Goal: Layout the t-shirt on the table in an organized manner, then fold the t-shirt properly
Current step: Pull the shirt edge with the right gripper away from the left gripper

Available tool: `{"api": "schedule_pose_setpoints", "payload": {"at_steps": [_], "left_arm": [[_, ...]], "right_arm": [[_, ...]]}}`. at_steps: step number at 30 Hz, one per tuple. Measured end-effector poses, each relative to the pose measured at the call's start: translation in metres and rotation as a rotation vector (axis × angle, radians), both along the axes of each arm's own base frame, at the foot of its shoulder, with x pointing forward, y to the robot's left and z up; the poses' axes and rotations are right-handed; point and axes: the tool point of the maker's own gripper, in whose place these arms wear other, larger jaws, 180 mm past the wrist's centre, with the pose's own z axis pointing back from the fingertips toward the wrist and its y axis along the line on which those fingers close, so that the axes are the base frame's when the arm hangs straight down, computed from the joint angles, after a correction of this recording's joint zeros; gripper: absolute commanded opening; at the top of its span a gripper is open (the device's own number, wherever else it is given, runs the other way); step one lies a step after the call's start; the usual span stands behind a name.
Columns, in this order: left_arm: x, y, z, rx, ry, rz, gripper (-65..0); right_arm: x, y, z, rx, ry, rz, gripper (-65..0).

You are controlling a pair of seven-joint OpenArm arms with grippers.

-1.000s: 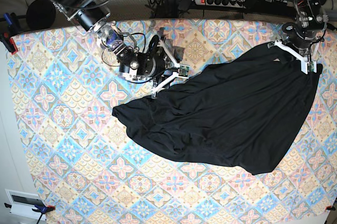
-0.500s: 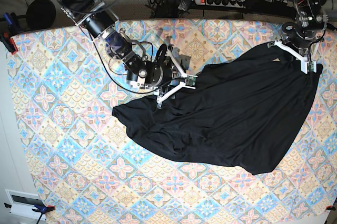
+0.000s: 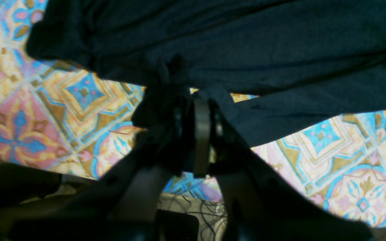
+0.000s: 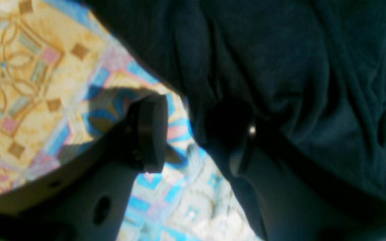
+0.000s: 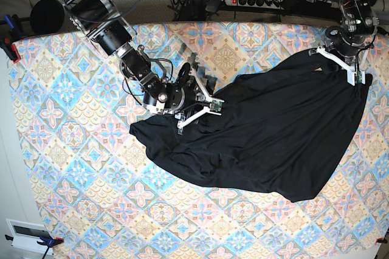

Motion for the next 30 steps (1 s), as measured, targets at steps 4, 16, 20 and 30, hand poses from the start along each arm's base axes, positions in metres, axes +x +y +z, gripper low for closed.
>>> {"api": "schedule_pose_setpoints", "payload": {"at_steps": [4, 16, 20, 30], "left_arm": [[-0.005, 0.003, -0.009, -0.01, 0.025, 0.015, -65.0], [-0.003, 0.002, -0.008, -0.018, 0.017, 0.012, -65.0], [-0.003, 0.003, -0.008, -0.013, 0.018, 0.014, -65.0], [-0.003, 0.002, -0.008, -0.014, 0.017, 0.013, -65.0]], "right_arm": [[0.0, 0.002, -0.006, 0.053, 0.031, -0.013, -44.4], [0.018, -0.027, 0.022, 0.031, -0.062, -0.079, -65.0], [0.033, -0.079, 0.048, -0.043, -0.185, -0.154, -65.0], [-0.017, -0.136, 0.065, -0.071, -0.217, -0.224, -65.0]]}}
